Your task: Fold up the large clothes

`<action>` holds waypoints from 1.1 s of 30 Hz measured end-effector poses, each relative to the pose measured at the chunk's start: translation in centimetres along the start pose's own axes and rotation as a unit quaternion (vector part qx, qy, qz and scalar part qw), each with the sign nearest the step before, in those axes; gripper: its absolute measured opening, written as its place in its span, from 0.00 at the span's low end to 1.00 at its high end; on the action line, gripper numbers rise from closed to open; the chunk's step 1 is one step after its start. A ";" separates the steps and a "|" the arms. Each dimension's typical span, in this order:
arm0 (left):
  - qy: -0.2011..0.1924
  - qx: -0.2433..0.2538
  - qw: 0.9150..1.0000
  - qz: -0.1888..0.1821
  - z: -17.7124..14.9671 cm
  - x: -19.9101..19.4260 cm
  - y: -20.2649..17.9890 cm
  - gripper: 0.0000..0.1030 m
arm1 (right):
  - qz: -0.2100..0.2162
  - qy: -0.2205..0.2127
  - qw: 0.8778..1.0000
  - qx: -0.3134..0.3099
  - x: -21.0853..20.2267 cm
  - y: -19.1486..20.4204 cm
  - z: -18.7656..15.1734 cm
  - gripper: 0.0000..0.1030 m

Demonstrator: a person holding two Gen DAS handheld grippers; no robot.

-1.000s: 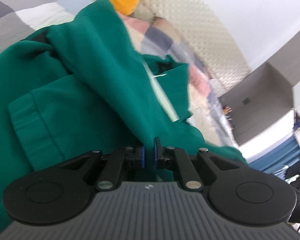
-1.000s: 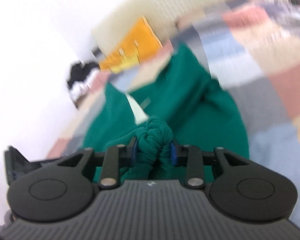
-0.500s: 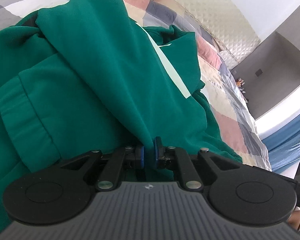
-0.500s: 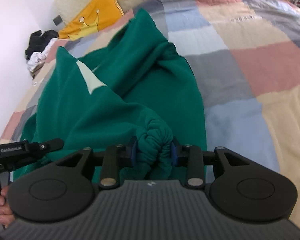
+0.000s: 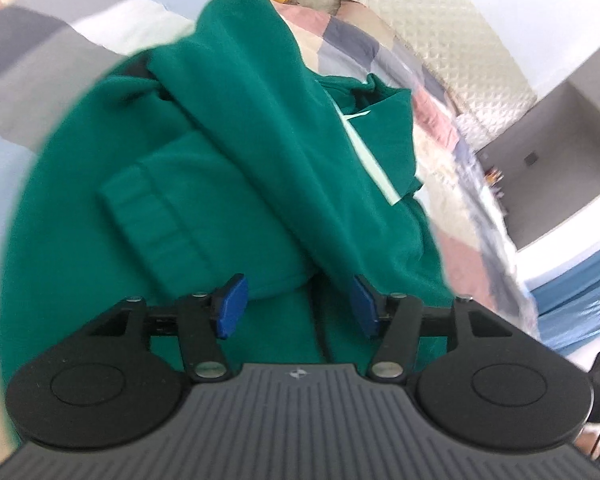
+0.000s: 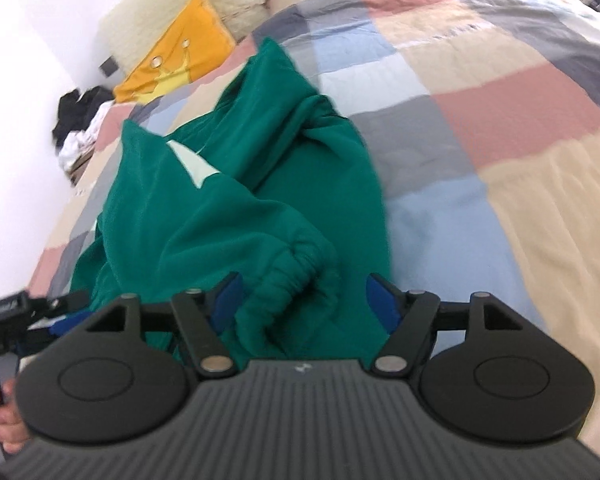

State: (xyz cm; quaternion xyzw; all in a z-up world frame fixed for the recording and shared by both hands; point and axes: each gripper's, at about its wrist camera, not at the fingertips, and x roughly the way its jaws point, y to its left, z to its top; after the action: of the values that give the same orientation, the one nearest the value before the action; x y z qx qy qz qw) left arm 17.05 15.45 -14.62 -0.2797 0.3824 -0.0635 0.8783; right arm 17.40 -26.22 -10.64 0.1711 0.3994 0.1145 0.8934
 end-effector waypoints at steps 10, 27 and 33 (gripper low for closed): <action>-0.001 0.018 0.994 0.109 -0.7 -8.3 2.3 0.70 | -0.045 0.038 0.996 0.061 0.2 -1.5 -1.0 0.84; 0.095 -0.023 0.977 0.189 -3.2 -5.2 5.7 0.76 | 0.035 0.166 0.958 0.231 3.7 -5.1 -4.0 0.92; 0.109 -0.036 0.976 0.187 -3.9 -4.4 6.0 0.76 | 0.088 0.180 0.964 0.173 2.4 -2.7 -4.9 0.93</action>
State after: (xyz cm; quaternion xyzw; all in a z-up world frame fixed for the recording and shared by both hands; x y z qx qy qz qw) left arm 10.58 20.12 -17.19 -0.2263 0.5233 0.0855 0.8171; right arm 15.49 -26.81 -16.38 0.3345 0.5506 0.1509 0.7498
